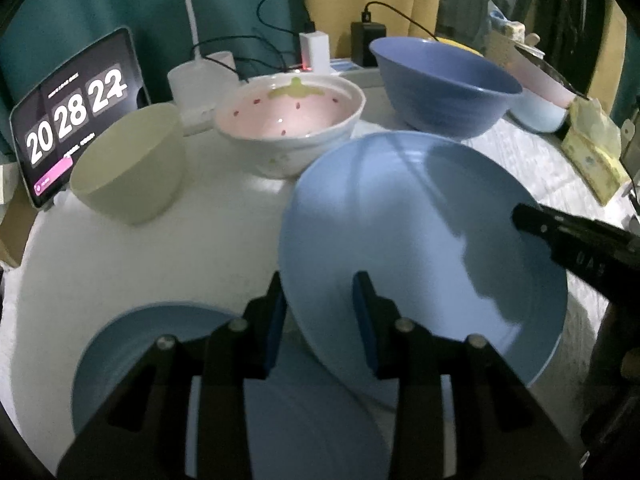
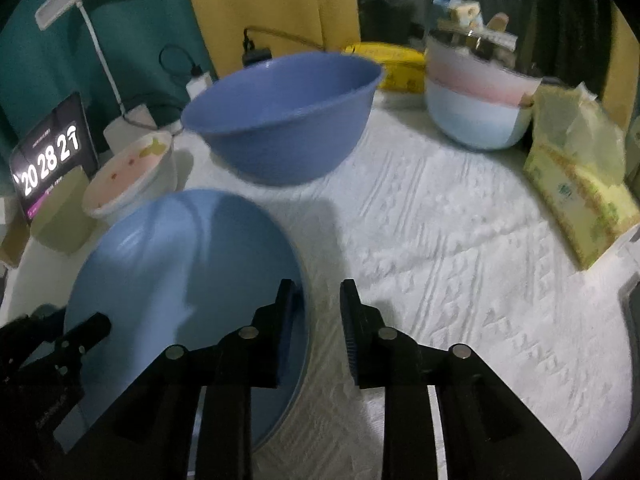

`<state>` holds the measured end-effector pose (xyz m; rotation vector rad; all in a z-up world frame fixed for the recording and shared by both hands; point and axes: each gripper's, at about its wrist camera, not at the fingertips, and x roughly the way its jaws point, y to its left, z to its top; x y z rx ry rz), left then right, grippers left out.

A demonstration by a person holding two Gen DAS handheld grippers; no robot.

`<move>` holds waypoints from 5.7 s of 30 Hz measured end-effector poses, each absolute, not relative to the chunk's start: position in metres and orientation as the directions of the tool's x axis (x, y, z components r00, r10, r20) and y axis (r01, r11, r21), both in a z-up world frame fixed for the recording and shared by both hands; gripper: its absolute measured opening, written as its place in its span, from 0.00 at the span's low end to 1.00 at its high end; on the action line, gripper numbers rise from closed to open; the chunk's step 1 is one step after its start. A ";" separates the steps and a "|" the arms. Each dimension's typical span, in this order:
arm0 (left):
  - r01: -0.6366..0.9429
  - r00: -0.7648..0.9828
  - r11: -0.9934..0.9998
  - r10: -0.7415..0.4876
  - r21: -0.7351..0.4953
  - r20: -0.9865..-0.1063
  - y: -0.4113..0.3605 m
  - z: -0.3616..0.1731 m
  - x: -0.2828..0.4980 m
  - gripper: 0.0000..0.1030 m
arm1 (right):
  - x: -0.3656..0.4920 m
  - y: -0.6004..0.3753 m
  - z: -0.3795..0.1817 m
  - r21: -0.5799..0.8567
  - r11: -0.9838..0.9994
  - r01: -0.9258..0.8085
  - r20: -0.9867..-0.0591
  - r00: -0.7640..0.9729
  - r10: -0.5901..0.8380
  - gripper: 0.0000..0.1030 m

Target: Organize plates and bowls

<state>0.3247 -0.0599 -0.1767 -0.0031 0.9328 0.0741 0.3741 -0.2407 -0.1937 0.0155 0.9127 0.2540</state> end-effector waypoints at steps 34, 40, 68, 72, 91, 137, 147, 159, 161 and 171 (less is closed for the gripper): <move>0.023 0.608 0.999 -0.051 -0.047 -0.792 -0.067 -0.156 0.267 0.44 | 0.300 -0.253 -0.159 0.069 0.986 -0.154 -0.749 0.645 0.153 0.30; 0.001 0.636 0.998 -0.044 -0.057 -0.770 -0.056 -0.146 0.252 0.44 | 0.285 -0.245 -0.148 0.057 0.983 -0.172 -0.732 0.663 0.159 0.30; -0.115 0.698 0.989 0.012 -0.096 -0.716 0.012 -0.132 0.191 0.44 | 0.235 -0.173 -0.135 0.006 0.956 -0.294 -0.726 0.656 0.207 0.30; -0.149 0.713 0.985 0.050 -0.082 -0.700 0.027 -0.129 0.179 0.44 | 0.231 -0.163 -0.138 0.001 0.952 -0.305 -0.731 0.650 0.210 0.30; -0.268 0.676 0.960 0.130 -0.078 -0.725 0.089 -0.160 0.148 0.45 | 0.205 -0.112 -0.163 -0.006 0.927 -0.375 -0.781 0.581 0.230 0.30; -0.168 0.670 0.983 0.060 -0.072 -0.740 0.090 -0.185 0.154 0.24 | 0.211 -0.092 -0.193 0.093 0.912 -0.400 -0.808 0.504 0.304 0.23; -0.171 0.700 0.982 0.066 -0.077 -0.711 0.091 -0.168 0.148 0.24 | 0.207 -0.090 -0.175 0.080 0.907 -0.413 -0.783 0.536 0.314 0.23; -0.146 0.733 0.986 0.055 -0.077 -0.678 0.075 -0.143 0.148 0.24 | 0.209 -0.102 -0.149 0.082 0.910 -0.407 -0.744 0.582 0.327 0.23; -0.139 0.735 0.987 0.052 -0.075 -0.676 0.069 -0.140 0.149 0.24 | 0.210 -0.108 -0.145 0.083 0.912 -0.401 -0.739 0.590 0.326 0.23; -0.095 0.739 0.995 0.040 -0.045 -0.673 0.030 -0.127 0.166 0.24 | 0.224 -0.144 -0.138 0.107 0.926 -0.363 -0.721 0.612 0.323 0.23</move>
